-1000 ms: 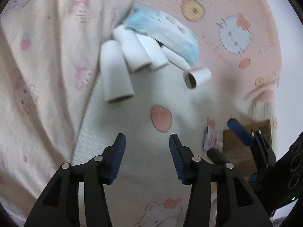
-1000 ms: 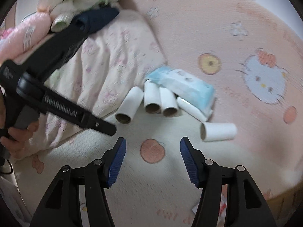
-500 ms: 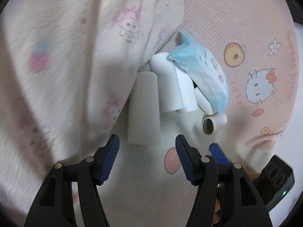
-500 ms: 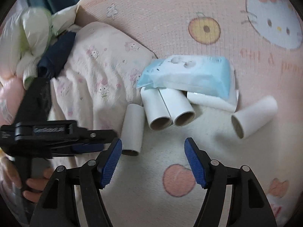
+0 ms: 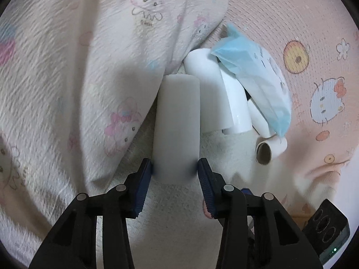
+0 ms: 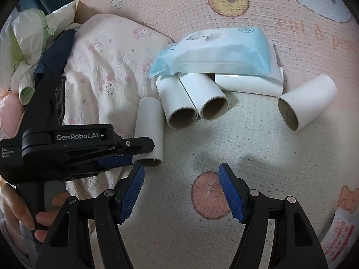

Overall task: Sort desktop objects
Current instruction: 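Close the right gripper on the white tube while the left gripper clamps it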

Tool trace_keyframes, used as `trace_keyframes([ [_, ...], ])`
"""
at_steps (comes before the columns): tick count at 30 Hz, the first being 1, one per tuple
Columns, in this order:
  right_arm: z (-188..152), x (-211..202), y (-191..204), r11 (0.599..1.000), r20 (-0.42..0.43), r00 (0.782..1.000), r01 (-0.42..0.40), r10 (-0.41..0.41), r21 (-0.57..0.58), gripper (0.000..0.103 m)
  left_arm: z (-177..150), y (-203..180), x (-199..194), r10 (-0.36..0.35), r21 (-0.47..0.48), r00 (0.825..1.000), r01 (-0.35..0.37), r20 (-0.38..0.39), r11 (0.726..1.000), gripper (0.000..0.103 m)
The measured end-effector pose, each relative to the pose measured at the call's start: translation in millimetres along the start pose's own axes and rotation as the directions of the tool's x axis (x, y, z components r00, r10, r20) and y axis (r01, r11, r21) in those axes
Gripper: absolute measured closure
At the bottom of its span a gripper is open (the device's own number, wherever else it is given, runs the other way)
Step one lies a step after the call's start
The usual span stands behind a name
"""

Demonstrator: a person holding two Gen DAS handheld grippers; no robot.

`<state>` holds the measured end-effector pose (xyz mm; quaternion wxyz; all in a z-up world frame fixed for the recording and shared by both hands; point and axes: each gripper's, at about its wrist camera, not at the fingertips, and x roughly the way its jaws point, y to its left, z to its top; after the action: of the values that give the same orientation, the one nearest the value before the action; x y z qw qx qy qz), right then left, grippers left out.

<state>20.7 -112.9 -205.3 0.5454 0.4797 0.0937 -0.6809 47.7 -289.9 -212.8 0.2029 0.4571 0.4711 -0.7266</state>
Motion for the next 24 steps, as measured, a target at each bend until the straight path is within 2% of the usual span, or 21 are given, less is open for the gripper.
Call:
trace_keyframes([
  [3,0,3,-4,0.997,-0.011,0.998,-0.058,0.058,0.054,0.036,-6,7,4,-0.063,-0.044,0.997,0.061,-0.045,0.997,0.057],
  [5,-2,4,-6,0.993,-0.013,0.996,-0.09,0.091,0.081,0.036,-13,10,3,-0.088,-0.067,0.995,0.085,-0.049,0.994,0.057],
  [9,-9,6,-7,0.993,-0.03,0.995,-0.088,0.09,0.081,0.036,-24,10,1,-0.096,-0.065,0.994,0.093,-0.044,0.994,0.057],
  [15,-21,7,-5,0.992,-0.071,0.991,-0.111,0.116,0.066,0.036,-30,18,5,-0.19,-0.123,0.978,0.179,-0.084,0.976,0.057],
  [18,-24,5,0,0.994,-0.076,0.991,-0.106,0.108,0.03,0.036,-38,11,9,-0.217,-0.107,0.97,0.206,-0.106,0.973,0.063],
  [19,-24,6,1,0.995,-0.083,0.992,-0.095,0.096,0.024,0.037,-40,5,10,-0.22,-0.095,0.969,0.21,-0.112,0.973,0.069],
  [24,-26,11,-7,0.996,-0.111,0.991,-0.074,0.08,0.056,0.037,-46,-14,18,-0.182,0.002,0.974,0.184,-0.133,0.983,0.069],
])
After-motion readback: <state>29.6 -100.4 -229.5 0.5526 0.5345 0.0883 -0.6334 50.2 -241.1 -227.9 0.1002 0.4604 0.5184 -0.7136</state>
